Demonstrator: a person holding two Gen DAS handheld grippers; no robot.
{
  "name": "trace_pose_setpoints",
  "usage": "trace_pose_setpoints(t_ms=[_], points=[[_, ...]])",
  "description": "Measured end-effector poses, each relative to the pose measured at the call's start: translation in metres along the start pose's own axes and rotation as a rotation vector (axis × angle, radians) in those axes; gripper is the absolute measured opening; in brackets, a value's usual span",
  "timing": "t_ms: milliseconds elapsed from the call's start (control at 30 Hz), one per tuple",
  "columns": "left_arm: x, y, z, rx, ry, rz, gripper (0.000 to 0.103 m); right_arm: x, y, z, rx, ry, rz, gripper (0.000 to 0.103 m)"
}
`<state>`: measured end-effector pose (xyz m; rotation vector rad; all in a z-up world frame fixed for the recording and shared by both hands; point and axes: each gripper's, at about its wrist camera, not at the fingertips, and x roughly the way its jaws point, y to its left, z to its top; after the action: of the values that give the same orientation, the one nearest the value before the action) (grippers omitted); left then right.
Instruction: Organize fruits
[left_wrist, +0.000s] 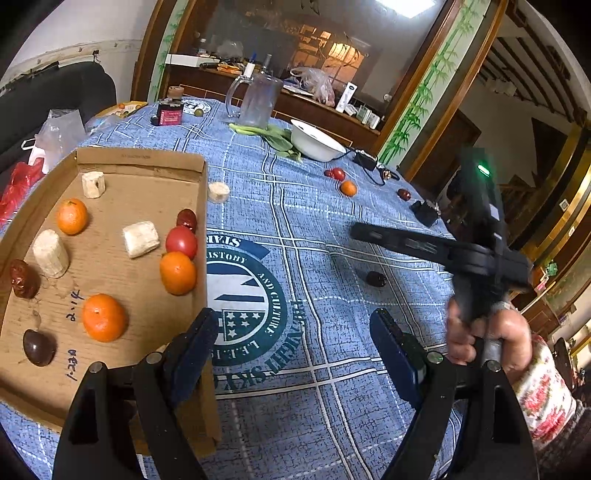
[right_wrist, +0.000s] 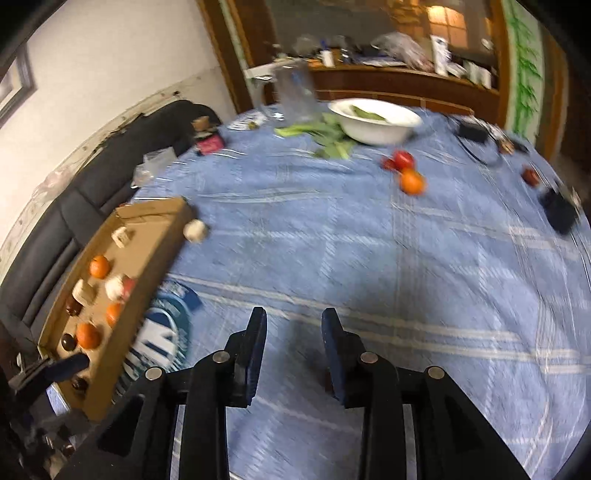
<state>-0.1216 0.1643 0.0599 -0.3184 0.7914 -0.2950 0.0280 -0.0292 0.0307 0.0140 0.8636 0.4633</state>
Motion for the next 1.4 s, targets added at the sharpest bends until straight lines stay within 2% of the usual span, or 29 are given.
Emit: trace_pose_setpoints(t_ms=[167, 467, 567, 667, 867, 1100, 1133, 1200, 1267, 1400], points=[[-0.002, 0.008, 0.001, -0.007, 0.005, -0.003, 0.083, 0.058, 0.046, 0.03, -0.081, 0.057, 0.065, 0.034], [-0.003, 0.031, 0.005, -0.043, 0.009, -0.007, 0.083, 0.122, 0.095, 0.06, -0.279, 0.077, 0.006, 0.034], [0.001, 0.037, 0.006, -0.062, 0.018, -0.013, 0.083, 0.125, 0.104, 0.067, -0.313, 0.063, 0.014, 0.047], [0.002, 0.04, 0.005, -0.073, 0.022, -0.017, 0.083, 0.127, 0.106, 0.073, -0.33, 0.063, 0.008, 0.047], [0.003, 0.04, 0.004, -0.074, 0.028, -0.024, 0.083, 0.13, 0.099, 0.072, -0.332, 0.104, 0.062, 0.047], [0.003, 0.046, 0.003, -0.092, 0.027, -0.016, 0.083, 0.134, 0.115, 0.06, -0.491, 0.1, 0.008, 0.047], [0.004, 0.047, 0.002, -0.098, 0.031, -0.016, 0.083, 0.136, 0.117, 0.062, -0.502, 0.092, 0.018, 0.047], [0.005, 0.049, 0.002, -0.107, 0.034, -0.014, 0.083, 0.141, 0.116, 0.068, -0.502, 0.076, 0.018, 0.04], [0.004, 0.05, 0.002, -0.11, 0.031, -0.01, 0.083, 0.147, 0.109, 0.073, -0.452, 0.104, 0.061, 0.031], [0.002, 0.053, 0.003, -0.119, 0.029, -0.002, 0.083, 0.141, 0.102, 0.071, -0.363, 0.126, 0.098, 0.031]])
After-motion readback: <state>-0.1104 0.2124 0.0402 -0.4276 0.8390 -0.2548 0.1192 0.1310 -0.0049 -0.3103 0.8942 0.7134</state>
